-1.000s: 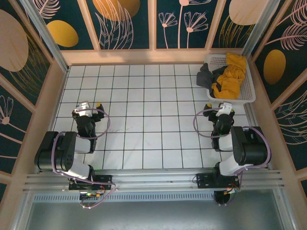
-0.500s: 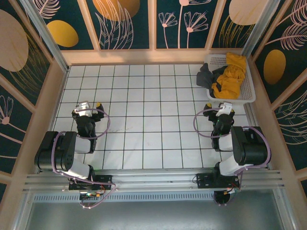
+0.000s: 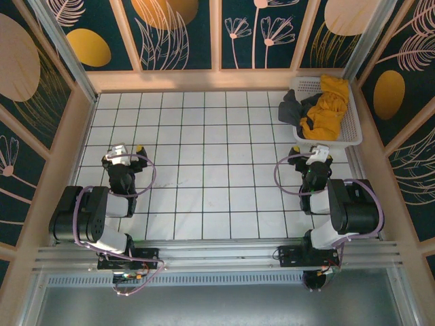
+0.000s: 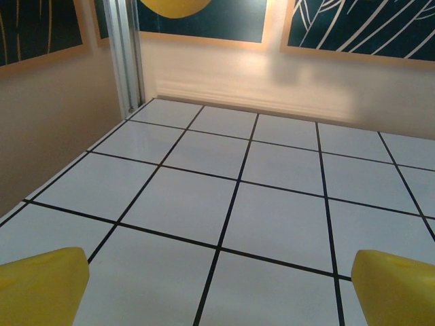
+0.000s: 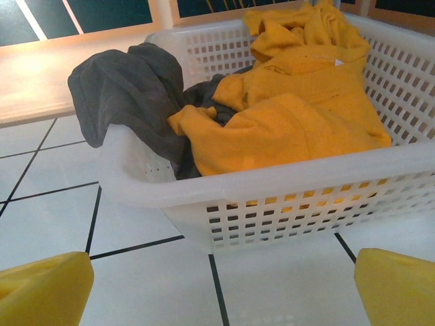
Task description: Fold and stack the t-shirts
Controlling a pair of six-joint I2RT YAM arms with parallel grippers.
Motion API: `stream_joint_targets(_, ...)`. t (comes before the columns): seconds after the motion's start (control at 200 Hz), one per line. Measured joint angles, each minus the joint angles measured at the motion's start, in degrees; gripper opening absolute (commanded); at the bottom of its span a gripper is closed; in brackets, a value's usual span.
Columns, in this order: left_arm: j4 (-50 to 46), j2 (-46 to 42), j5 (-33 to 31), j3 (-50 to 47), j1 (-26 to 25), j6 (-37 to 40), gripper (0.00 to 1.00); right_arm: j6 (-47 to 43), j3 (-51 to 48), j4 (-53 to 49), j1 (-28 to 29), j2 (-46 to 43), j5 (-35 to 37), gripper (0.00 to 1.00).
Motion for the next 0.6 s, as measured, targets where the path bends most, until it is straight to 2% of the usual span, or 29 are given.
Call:
stream_joint_targets(0.11,-6.2,-7.4,-3.4,0.2,-0.3,-0.1,0.99,-1.5,-0.4,-2.5,4.2,-5.2,5.1,0.99)
stream_joint_targets(0.26,-14.2,-21.4,-7.1,3.7,-1.0,-1.8,0.99,-3.3,1.1,-10.5,11.6,-23.2,12.8,0.99)
stream_joint_targets(0.325,-18.6,-26.0,-7.9,7.4,-1.6,-2.0,0.99,-3.2,6.1,-18.2,13.1,-31.1,16.1,0.99)
stream_joint_targets(0.395,-22.1,-28.9,-8.7,11.9,-1.9,-2.2,0.99,-2.2,15.0,-26.3,13.7,-35.0,18.8,0.99)
stream_joint_targets(0.47,-27.3,-30.1,-10.6,18.3,-2.1,-5.3,0.99,3.4,27.7,-38.0,12.4,-35.4,18.5,0.99)
stream_joint_targets(0.495,-32.5,-29.9,-11.4,22.3,-2.1,-8.9,0.99,6.4,32.6,-42.9,11.2,-34.9,17.6,0.99)
stream_joint_targets(0.556,-44.1,-27.5,-11.2,33.2,-2.1,-16.1,0.99,12.2,42.3,-50.9,5.9,-32.9,12.8,0.99)
stream_joint_targets(0.601,-48.4,-25.4,-9.5,39.7,-2.1,-20.1,0.99,15.7,48.6,-56.2,1.0,-30.6,9.3,0.98)
